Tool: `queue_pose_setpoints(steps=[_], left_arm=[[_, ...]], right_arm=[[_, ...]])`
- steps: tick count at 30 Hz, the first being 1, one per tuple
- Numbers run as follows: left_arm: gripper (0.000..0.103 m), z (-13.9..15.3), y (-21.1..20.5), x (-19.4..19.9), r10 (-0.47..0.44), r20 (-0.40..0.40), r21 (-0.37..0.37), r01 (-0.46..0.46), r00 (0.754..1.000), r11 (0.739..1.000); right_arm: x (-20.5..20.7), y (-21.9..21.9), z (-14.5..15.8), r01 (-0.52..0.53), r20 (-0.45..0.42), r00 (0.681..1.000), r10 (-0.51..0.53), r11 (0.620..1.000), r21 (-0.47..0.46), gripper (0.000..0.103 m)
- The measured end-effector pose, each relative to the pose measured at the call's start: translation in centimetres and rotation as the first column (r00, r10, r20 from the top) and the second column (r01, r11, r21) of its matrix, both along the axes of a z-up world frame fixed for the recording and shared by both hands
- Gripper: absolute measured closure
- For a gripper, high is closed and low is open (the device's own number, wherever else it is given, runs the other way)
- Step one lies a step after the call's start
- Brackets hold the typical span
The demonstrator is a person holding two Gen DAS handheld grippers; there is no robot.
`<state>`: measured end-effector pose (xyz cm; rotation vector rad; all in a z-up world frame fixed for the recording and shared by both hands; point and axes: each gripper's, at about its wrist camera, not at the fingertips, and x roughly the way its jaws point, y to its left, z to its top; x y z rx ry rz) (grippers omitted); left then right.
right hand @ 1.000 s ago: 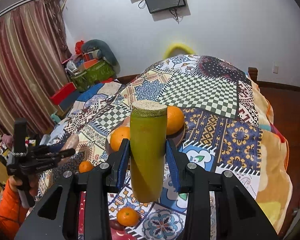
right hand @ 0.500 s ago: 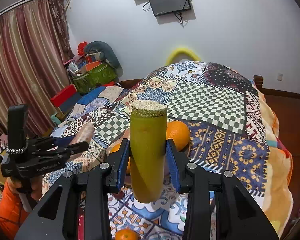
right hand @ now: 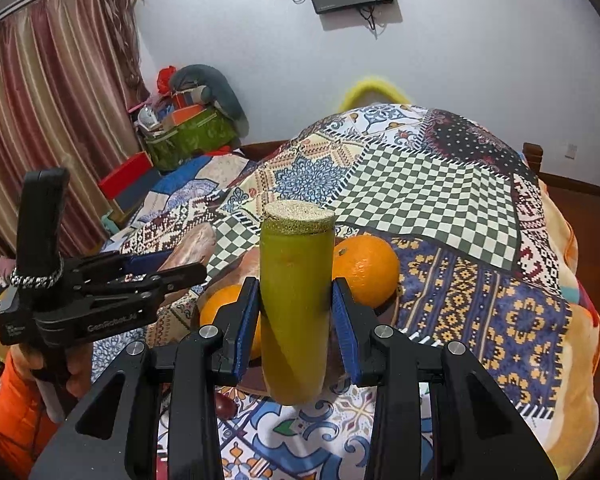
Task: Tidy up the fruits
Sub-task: 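Lower the tube and pomelo segment onto the plate and open both tools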
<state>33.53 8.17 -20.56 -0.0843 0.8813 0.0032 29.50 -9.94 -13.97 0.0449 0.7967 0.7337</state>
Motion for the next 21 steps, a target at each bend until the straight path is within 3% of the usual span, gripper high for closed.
queue_pose_setpoints(steps=[18, 21], left_arm=[[0.059, -2.6, 0.4, 1.6, 0.007, -0.080, -0.071, -0.012, 0.997, 0.997], [0.059, -2.6, 0.3, 1.6, 0.012, -0.081, -0.050, -0.016, 0.997, 0.999]], right_arm=[[1.0, 3.0, -1.8, -0.055, -0.011, 0.998, 0.055, 0.996, -0.071, 0.069], [1.3, 2.8, -1.9, -0.049, -0.028, 0.999, 0.047, 0.997, -0.065, 0.069]])
